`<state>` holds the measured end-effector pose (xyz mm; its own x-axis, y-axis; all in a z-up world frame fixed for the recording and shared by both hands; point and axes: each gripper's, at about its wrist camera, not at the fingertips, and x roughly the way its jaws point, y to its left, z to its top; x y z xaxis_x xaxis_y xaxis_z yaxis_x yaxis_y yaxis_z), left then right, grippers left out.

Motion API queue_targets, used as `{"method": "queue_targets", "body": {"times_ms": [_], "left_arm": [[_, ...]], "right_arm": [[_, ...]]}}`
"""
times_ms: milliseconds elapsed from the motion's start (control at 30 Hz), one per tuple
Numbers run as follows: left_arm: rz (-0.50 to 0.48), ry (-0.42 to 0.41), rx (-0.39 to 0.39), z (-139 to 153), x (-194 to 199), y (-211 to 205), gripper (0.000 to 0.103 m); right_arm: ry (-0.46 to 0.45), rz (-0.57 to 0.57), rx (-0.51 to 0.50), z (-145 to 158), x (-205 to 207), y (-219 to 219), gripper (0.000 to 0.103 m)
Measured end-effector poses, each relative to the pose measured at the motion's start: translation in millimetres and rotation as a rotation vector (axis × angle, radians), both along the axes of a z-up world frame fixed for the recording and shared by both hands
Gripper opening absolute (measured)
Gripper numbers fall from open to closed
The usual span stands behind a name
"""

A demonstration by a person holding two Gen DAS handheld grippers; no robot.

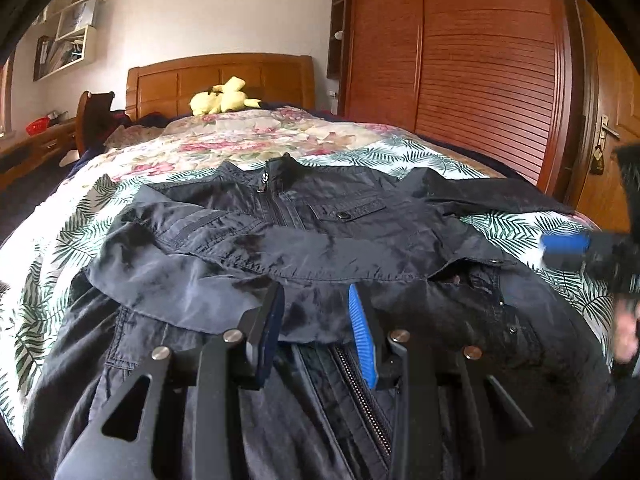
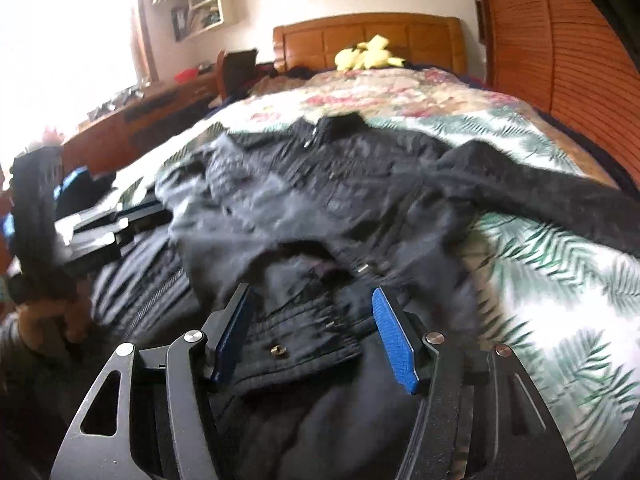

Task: Fold large clothes

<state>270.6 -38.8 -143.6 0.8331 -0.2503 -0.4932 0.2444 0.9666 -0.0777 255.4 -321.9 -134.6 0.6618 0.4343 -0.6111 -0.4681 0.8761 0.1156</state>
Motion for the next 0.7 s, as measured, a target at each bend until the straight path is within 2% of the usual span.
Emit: {"method": "queue_targets", "body": {"times_ms": [167,300,533,700], "left_arm": [[0.006,-0.023,-0.001,2.4,-3.6,0.4,0.032],[0.006,-0.031,0.008,3.0,-4.6,-1.1,0.032],[0.005,-0.042,0.012,3.5,-6.7,-2.3,0.032],[0.003,-0.04,0.019,3.6,-6.5,-2.9,0.032]], "right_arm": [[-0.093,-0.102,-0.114,37.0,14.8,-42.4,0.063],[-0.099,-0.203,-0.119,54.3,40.0,-86.2,0.063],[-0.059,-0.402,-0.145,42.9,86.4,-157.7,0.063],[0.028,-0.495,-0.13,21.3,112.1,-198.8,0.063]]}}
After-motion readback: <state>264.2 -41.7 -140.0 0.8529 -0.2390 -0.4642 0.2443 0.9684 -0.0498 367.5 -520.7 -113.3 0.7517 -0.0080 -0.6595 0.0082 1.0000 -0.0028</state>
